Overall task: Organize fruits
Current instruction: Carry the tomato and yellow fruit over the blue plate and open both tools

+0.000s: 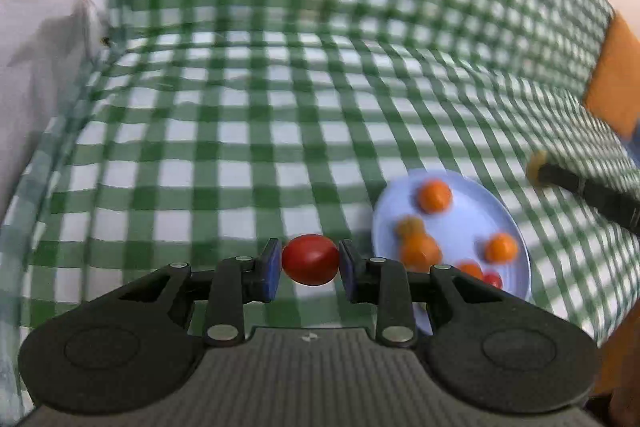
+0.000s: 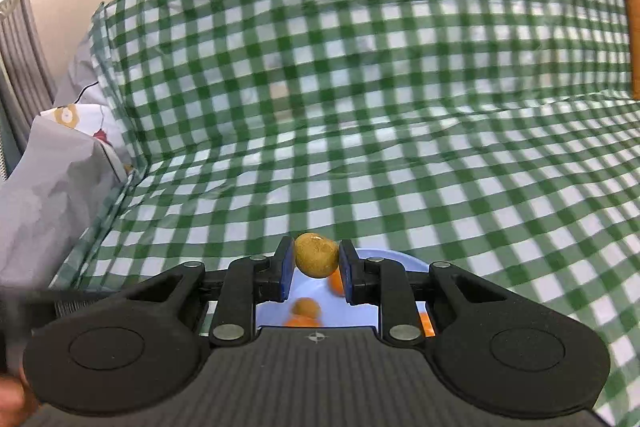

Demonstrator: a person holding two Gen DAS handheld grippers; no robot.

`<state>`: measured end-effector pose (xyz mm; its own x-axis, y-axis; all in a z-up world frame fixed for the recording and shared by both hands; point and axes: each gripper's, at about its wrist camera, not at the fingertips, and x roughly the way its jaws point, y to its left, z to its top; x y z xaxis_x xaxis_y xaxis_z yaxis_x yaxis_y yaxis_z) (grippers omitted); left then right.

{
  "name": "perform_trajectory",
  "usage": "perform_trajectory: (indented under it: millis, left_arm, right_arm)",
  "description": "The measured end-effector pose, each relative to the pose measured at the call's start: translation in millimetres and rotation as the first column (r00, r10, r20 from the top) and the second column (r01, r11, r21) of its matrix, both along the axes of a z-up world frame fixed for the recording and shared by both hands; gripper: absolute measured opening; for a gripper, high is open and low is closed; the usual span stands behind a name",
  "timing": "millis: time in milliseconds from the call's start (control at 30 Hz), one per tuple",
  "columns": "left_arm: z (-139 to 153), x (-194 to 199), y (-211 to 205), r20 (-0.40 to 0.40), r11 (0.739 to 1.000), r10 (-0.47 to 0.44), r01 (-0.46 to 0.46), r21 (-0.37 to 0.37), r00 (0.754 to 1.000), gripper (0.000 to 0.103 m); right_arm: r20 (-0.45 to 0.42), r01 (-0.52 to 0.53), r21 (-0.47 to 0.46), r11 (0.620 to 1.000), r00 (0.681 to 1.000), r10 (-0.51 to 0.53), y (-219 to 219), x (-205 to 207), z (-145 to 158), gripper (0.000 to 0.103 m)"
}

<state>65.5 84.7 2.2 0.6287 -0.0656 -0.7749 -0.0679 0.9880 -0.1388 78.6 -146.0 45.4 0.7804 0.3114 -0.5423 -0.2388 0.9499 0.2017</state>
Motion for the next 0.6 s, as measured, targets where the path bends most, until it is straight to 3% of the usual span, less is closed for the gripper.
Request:
perform_trajectory:
  millis: [167,267,600]
  left_arm:
    - [-2,3,-15,0.026,0.996,-0.042,0.04,0.085,0.999,0.034]
    - [-6,7,-12,0.009,0.999,-0.015,0.015,0.045,1.0,0.034]
    - [-7,11,-23,0.012,0.999,-0.02,0.02,0.028,1.0,0.034]
  right_arm:
    - [0.049,-0.014,-0.1,0.995,0.999,0.019,-10,-7,-1,0.025]
    - [0.05,-0.014,-0.15,0.989,0.999,0.022,-15,-4,-6,0.025]
    - [0.035,0.007,-0.179,0.984,0.999,-0.001,-25,3,-16,0.025]
